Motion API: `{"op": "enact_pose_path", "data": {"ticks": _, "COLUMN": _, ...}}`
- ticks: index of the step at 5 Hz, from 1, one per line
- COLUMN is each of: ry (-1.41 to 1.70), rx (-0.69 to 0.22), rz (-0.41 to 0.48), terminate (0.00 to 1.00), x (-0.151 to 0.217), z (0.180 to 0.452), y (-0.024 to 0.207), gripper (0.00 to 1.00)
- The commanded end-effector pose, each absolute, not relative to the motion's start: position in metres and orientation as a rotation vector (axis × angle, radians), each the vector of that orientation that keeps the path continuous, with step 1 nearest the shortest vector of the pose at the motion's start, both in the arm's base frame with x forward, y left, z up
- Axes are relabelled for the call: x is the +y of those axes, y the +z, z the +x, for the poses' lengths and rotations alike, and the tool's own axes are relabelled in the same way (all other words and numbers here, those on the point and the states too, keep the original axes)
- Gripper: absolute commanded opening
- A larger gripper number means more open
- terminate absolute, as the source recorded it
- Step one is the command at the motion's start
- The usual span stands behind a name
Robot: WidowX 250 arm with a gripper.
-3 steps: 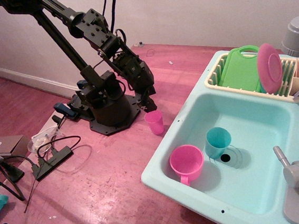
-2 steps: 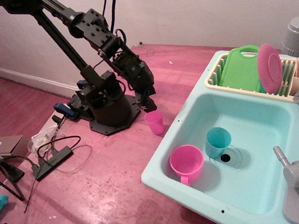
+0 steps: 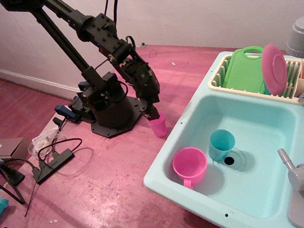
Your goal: Put cup from anywhere into sink
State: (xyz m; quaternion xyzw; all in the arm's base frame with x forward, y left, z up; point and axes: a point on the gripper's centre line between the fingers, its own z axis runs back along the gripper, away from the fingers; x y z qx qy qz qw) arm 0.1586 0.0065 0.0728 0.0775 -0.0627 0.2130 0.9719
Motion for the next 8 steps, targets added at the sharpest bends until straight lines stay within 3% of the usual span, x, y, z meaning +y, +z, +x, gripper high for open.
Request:
{"op": "enact_pose_path", "data": {"ticks": 1, "ry": 0.396, "rx": -0.117, "rz": 0.118, "terminate": 0.0, "x": 0.01, "z": 0.168, "y": 0.063, "gripper": 1.0}}
{"op": "enact_pose_path", "data": {"ticks": 2, "ry": 0.37, "rx": -0.099, "rz": 0.091, "terminate": 0.0, "x": 0.013, "z": 0.175, "y": 0.057, "gripper": 1.0}}
{"op": "enact_pose_path", "data": {"ticks": 3, "ry": 0.366, "rx": -0.1, "rz": 0.093, "terminate": 0.0, "x": 0.014, "z": 0.179, "y": 0.057, "gripper": 0.0}}
{"op": "enact_pose_path", "data": {"ticks": 7, "ry": 0.291, "rx": -0.131, "rz": 0.057, "terminate": 0.0, "x": 0.006, "z": 0.19, "y": 0.045, "gripper": 0.0}}
{"op": "enact_pose_path", "data": {"ticks": 8, "ry": 0.305, "rx": -0.187, "rz": 0.099, "terminate": 0.0, "x": 0.018, "z": 0.195, "y": 0.083, "gripper": 0.0}}
